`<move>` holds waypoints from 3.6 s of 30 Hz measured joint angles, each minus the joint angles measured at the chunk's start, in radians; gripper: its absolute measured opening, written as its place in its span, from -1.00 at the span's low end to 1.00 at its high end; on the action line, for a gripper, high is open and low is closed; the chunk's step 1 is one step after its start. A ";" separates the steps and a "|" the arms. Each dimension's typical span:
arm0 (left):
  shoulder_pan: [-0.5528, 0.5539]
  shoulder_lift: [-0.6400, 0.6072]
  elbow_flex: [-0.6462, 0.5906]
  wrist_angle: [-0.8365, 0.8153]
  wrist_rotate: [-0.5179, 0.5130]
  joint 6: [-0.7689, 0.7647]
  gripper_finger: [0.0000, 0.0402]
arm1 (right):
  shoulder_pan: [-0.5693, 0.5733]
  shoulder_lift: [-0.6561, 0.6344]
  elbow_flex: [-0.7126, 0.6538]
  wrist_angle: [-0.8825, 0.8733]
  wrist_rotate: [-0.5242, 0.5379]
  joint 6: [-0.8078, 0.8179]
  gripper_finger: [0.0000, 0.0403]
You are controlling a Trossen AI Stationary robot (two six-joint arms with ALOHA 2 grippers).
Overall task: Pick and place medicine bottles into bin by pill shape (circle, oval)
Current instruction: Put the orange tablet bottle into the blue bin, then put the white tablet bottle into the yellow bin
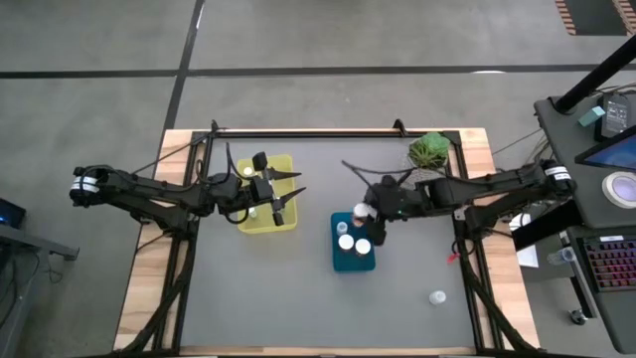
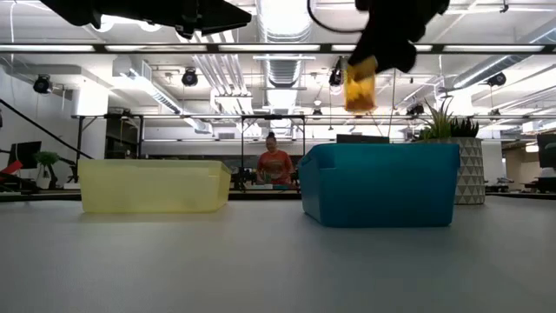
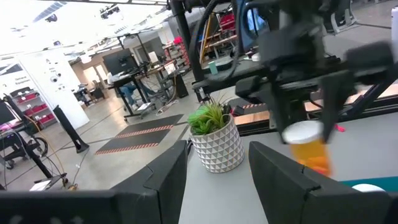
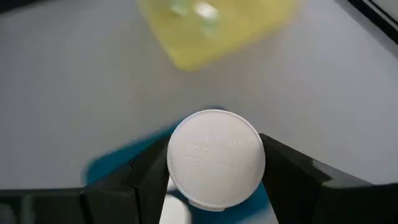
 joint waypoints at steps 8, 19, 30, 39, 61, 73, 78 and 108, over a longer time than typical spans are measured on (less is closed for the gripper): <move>0.000 0.000 0.000 0.000 0.000 -0.002 -0.22 | 0.095 0.021 -0.073 0.259 -0.109 -0.154 0.07; 0.000 0.000 -0.009 0.002 0.000 -0.028 -0.22 | 0.210 0.119 -0.084 0.323 -0.126 -0.224 0.07; -0.002 0.000 -0.008 0.063 0.000 -0.112 -0.22 | 0.239 0.190 -0.086 0.382 -0.126 -0.274 0.07; -0.002 0.000 -0.008 0.070 0.002 -0.114 -0.22 | 0.236 0.187 -0.090 0.390 -0.116 -0.320 0.07; -0.002 0.000 -0.008 0.065 0.003 -0.112 -0.22 | 0.219 0.246 -0.113 0.420 -0.076 -0.343 0.07; -0.002 0.000 -0.008 0.064 0.003 -0.111 -0.22 | 0.215 0.340 -0.114 0.433 -0.062 -0.339 0.07; -0.002 0.000 -0.008 0.063 0.003 -0.111 -0.22 | 0.215 0.333 -0.114 0.427 -0.062 -0.327 0.19; -0.032 0.000 -0.011 0.050 0.006 -0.133 -0.22 | 0.233 0.022 -0.105 0.258 -0.214 0.395 0.35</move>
